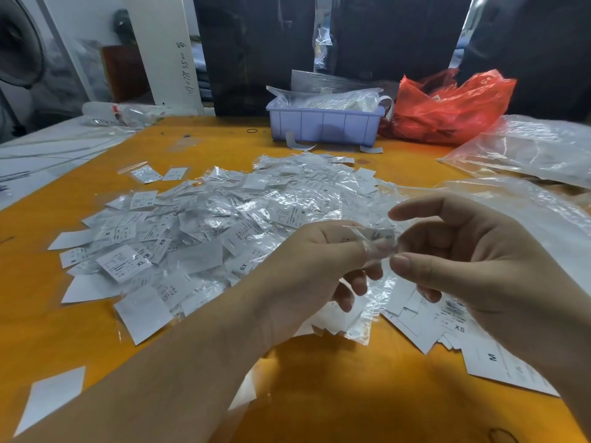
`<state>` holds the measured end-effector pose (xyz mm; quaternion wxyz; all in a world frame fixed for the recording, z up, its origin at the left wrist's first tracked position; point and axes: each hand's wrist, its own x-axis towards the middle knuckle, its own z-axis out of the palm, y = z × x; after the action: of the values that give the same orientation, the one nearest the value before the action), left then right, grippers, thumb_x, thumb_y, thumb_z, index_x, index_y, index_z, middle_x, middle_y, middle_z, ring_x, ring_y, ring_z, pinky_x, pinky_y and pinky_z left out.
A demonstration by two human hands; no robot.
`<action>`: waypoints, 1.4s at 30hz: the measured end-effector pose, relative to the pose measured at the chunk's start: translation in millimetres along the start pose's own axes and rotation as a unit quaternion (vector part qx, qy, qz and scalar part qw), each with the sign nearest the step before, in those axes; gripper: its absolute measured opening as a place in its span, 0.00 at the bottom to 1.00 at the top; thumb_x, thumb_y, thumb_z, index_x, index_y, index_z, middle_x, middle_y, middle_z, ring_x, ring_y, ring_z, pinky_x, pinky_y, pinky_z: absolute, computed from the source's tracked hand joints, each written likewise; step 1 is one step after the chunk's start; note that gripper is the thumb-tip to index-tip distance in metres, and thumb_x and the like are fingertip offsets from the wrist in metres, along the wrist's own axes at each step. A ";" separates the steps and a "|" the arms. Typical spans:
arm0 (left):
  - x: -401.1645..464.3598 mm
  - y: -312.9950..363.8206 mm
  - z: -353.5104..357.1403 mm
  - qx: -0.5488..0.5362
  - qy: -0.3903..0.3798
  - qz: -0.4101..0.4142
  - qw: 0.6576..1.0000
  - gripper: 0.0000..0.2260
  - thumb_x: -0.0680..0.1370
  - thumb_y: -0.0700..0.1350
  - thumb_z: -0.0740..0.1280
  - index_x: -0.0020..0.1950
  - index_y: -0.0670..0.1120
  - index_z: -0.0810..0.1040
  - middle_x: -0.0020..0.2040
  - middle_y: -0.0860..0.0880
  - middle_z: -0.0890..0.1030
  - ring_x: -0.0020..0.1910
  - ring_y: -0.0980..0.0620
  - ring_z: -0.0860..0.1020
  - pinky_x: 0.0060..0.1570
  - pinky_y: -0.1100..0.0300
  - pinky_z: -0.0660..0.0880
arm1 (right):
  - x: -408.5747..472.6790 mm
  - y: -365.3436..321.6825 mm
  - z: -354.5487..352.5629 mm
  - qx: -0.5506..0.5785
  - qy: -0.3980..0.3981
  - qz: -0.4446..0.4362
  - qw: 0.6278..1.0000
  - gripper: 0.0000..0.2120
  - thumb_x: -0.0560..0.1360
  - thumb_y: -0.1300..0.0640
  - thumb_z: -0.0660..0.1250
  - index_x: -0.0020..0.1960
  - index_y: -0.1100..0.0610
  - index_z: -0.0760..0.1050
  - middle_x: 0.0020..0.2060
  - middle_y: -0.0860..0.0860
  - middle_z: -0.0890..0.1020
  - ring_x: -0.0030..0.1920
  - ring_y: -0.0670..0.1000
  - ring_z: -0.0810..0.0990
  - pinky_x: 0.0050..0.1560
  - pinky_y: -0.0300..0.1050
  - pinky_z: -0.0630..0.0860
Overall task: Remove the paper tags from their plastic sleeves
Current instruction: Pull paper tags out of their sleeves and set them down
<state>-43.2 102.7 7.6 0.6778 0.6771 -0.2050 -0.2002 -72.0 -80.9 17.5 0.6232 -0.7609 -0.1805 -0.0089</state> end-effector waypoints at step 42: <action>-0.2 -4.4 -0.8 0.084 0.052 0.029 0.995 0.03 0.78 0.39 0.67 0.48 0.40 0.80 0.38 0.49 0.83 0.35 0.55 0.78 0.30 0.62 0.74 | 2.5 4.2 3.8 -0.048 0.005 0.061 0.997 0.02 0.68 0.58 0.71 0.37 0.54 0.81 0.27 0.52 0.78 0.27 0.48 0.74 0.28 0.40 0.71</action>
<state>-42.9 103.5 3.2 0.6335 0.7352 -0.2049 -0.1270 -69.3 -77.3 13.2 0.5861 -0.7996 -0.1297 0.0167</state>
